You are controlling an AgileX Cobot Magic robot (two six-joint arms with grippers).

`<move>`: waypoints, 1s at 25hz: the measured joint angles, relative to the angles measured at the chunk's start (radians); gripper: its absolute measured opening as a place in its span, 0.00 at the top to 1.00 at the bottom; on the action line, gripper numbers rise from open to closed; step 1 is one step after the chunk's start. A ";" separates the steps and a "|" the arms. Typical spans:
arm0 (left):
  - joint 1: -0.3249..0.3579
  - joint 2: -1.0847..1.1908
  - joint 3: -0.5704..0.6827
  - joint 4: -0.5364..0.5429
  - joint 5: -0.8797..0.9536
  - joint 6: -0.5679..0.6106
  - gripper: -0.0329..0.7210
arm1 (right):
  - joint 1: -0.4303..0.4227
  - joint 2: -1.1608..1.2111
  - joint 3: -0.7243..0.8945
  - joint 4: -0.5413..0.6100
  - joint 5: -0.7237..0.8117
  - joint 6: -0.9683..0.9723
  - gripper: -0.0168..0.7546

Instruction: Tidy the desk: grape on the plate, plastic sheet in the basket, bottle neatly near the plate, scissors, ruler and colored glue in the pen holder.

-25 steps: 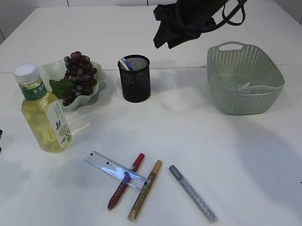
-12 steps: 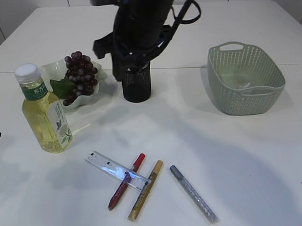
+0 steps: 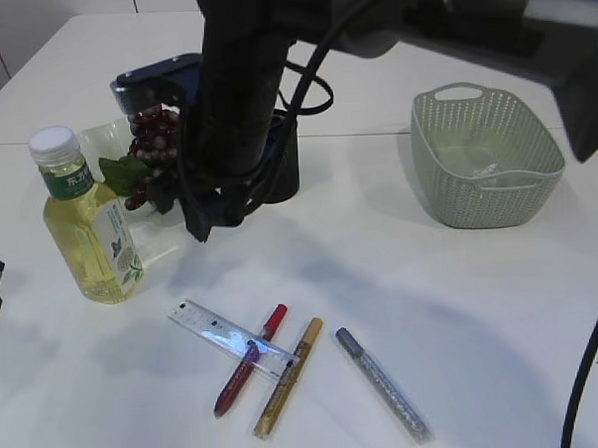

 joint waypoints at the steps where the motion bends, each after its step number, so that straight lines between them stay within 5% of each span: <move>1: 0.000 0.000 0.000 0.000 0.000 0.000 0.39 | 0.004 0.014 0.000 0.008 0.000 -0.017 0.46; 16: 0.000 0.000 0.000 0.000 -0.004 0.000 0.39 | 0.030 0.150 0.000 0.067 -0.006 -0.108 0.36; 25: 0.000 0.000 0.000 0.000 -0.014 0.000 0.39 | 0.036 0.157 0.010 0.004 -0.007 -0.052 0.35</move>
